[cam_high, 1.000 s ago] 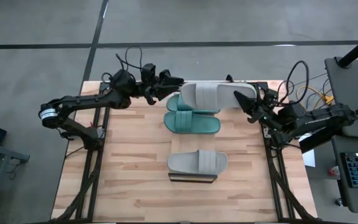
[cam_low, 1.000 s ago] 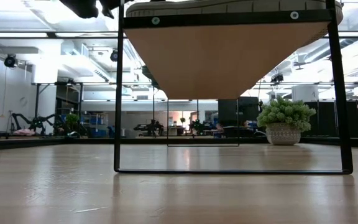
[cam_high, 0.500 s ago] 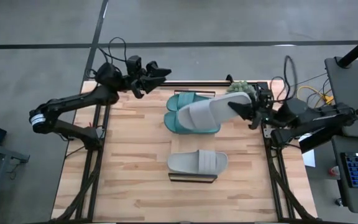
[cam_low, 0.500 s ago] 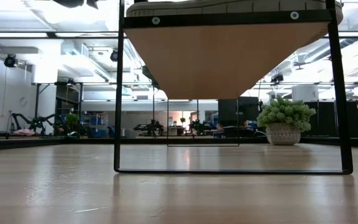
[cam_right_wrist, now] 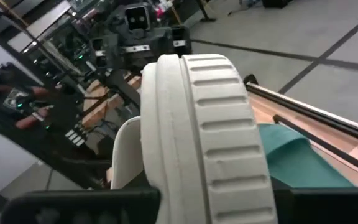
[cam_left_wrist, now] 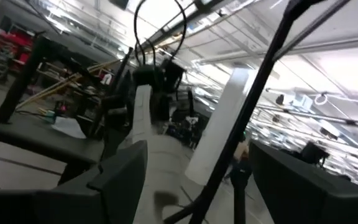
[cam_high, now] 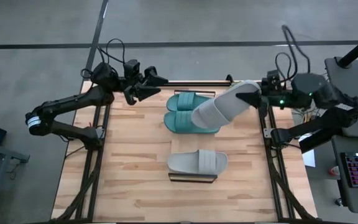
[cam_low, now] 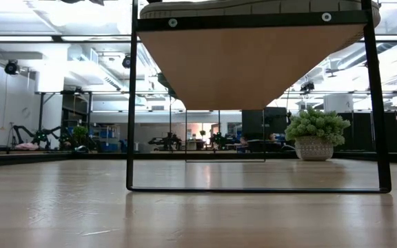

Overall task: Pick and place slides into the shelf
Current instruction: Put the gray slide on the shelf

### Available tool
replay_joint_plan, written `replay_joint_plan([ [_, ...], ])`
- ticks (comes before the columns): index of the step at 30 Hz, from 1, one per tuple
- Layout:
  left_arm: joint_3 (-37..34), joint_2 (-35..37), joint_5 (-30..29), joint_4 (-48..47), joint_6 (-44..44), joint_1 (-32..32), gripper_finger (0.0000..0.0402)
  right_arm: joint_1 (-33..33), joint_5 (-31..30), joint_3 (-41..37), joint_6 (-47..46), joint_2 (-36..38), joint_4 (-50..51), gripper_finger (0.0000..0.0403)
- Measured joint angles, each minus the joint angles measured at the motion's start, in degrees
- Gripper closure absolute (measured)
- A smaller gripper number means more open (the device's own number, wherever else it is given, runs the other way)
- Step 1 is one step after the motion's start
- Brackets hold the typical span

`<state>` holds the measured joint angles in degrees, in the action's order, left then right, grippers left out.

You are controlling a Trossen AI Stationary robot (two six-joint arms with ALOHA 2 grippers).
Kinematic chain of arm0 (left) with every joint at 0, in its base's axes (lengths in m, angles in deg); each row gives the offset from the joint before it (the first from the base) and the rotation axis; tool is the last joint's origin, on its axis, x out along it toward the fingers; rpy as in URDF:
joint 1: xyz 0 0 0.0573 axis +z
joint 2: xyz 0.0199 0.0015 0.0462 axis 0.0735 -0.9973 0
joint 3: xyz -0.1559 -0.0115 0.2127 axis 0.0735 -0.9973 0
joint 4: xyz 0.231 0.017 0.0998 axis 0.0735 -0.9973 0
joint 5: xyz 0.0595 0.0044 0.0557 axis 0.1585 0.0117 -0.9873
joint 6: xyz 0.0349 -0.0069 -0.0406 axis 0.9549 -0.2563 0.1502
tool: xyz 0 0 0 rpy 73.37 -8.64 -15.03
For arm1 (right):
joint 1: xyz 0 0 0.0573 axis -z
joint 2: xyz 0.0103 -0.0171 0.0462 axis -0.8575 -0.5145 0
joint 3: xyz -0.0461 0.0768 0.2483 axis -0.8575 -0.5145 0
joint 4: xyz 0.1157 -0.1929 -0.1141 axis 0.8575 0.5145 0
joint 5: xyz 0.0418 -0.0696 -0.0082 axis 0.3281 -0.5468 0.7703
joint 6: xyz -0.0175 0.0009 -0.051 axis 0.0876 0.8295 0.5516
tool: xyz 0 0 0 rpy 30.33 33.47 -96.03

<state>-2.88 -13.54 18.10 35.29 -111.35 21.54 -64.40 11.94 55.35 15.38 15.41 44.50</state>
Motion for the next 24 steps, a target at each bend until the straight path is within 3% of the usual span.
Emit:
replay_joint_plan([
  [7,0.0,0.1,0.4,-1.1,6.7,-2.0,0.0139,5.6,10.1,6.3,0.3,-5.5,7.4,0.0358],
  [17,0.1,0.5,1.1,-1.7,11.3,-4.2,0.0155,19.9,32.4,6.7,0.5,-11.5,8.0,0.0358],
  [24,1.6,0.6,1.5,-12.7,24.8,-8.3,0.0155,28.1,41.5,6.7,1.6,-14.2,7.3,0.0358],
])
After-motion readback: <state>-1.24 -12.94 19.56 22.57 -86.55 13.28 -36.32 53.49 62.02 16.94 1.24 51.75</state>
